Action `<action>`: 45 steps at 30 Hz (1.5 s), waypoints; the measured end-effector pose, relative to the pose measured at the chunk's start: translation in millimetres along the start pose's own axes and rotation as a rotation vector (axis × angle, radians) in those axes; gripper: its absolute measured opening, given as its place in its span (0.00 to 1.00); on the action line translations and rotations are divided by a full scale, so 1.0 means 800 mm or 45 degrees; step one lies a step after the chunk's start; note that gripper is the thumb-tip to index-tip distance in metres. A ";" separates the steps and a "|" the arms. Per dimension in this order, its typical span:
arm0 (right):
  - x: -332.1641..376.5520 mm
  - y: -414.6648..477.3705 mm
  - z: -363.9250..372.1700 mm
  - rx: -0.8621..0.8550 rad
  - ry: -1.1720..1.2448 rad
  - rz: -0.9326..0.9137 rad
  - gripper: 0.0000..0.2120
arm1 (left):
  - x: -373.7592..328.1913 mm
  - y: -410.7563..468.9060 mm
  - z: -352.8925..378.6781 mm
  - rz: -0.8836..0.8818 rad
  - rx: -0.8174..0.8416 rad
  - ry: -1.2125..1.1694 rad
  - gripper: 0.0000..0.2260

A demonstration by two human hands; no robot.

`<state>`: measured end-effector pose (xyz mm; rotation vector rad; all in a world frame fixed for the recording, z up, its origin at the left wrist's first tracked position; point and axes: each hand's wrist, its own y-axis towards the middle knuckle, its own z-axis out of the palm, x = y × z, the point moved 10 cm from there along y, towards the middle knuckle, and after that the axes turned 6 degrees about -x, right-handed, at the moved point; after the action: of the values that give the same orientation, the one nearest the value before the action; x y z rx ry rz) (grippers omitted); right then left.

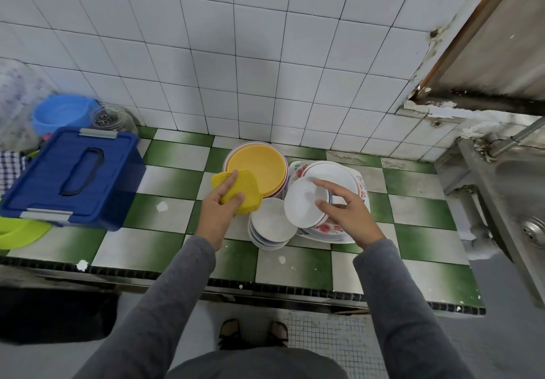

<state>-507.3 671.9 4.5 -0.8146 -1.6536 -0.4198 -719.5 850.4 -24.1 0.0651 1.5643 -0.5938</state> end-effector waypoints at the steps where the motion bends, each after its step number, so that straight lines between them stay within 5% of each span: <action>1: 0.001 0.000 0.001 0.007 -0.017 -0.006 0.19 | 0.000 0.001 0.000 -0.001 0.003 -0.004 0.23; 30: 0.046 -0.002 0.042 0.095 -0.689 -0.274 0.23 | -0.009 0.015 -0.005 0.032 0.037 0.027 0.23; 45: 0.040 -0.005 0.048 0.113 -0.759 -0.251 0.23 | -0.007 0.015 -0.004 0.010 0.027 -0.010 0.23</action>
<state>-539.8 703.9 26.2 -0.7535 -2.3019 -0.2450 -717.3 864.2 -23.1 0.0849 1.5499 -0.6038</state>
